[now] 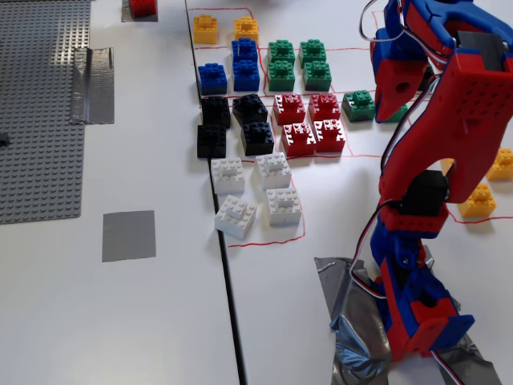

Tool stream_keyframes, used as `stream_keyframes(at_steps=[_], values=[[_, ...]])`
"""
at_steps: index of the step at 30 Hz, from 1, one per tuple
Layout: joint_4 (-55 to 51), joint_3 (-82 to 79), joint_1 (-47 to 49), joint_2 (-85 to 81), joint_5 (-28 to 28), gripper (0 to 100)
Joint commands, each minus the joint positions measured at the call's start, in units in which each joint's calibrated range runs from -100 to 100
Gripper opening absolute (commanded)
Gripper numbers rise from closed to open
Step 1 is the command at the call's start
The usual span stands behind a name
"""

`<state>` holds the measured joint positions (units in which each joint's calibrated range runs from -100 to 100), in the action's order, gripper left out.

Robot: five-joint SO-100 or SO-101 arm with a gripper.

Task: Grab the block and put it in the grey marker

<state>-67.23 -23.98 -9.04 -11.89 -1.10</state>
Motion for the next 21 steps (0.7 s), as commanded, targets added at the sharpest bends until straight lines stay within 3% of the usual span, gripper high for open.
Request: stream_keyframes(at_steps=[1, 21], values=[[7.31, 9.26, 1.28, 4.79, -0.05, 0], [4.8, 9.81, -0.09, 4.55, -0.68, 0]])
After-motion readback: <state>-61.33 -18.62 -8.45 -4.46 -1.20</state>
